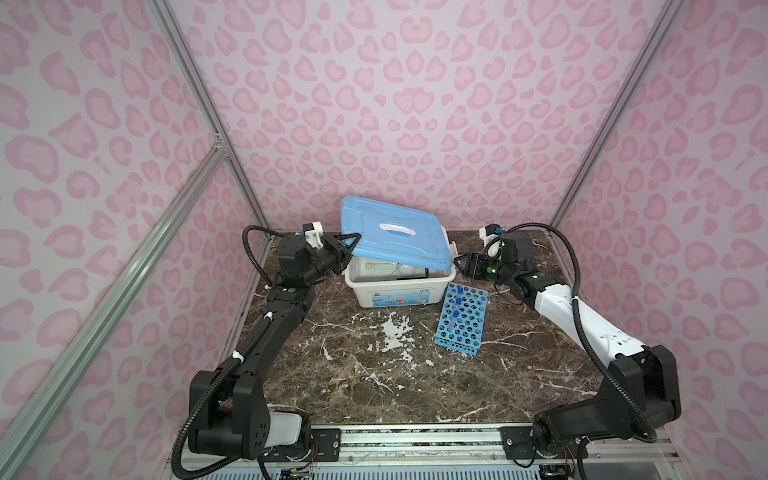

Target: Organize the chemistry lab equipment

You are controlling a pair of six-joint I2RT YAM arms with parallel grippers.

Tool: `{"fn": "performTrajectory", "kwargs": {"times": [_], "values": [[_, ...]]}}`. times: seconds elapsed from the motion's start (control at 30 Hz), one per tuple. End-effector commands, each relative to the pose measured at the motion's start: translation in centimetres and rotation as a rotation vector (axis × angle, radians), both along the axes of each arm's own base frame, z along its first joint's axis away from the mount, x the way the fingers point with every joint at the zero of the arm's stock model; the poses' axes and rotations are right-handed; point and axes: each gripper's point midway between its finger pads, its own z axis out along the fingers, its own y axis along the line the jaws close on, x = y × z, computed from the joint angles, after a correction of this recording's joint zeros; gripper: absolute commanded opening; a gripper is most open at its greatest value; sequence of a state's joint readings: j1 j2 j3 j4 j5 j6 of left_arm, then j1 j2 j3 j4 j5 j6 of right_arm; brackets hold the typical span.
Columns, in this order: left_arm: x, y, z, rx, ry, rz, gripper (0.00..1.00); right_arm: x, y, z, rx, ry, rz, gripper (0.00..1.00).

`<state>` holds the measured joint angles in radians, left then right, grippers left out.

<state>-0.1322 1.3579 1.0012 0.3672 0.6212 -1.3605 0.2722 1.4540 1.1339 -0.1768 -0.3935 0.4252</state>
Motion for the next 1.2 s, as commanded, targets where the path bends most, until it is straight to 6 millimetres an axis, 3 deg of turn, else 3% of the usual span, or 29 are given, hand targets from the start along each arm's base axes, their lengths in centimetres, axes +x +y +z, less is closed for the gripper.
{"fn": "performTrajectory", "kwargs": {"times": [0.0, 0.63, 1.17], "values": [[-0.2, -0.1, 2.4, -0.015, -0.082, -0.002, 0.07, 0.2, 0.3, 0.8, 0.059, -0.022, 0.006, 0.7], [-0.8, -2.0, -0.1, 0.009, -0.043, -0.043, 0.08, 0.2, -0.3, -0.2, 0.078, 0.013, -0.008, 0.7], [-1.2, -1.2, -0.9, 0.073, -0.046, -0.008, 0.08, 0.8, 2.4, -2.0, 0.094, 0.092, 0.083, 0.66]]}}
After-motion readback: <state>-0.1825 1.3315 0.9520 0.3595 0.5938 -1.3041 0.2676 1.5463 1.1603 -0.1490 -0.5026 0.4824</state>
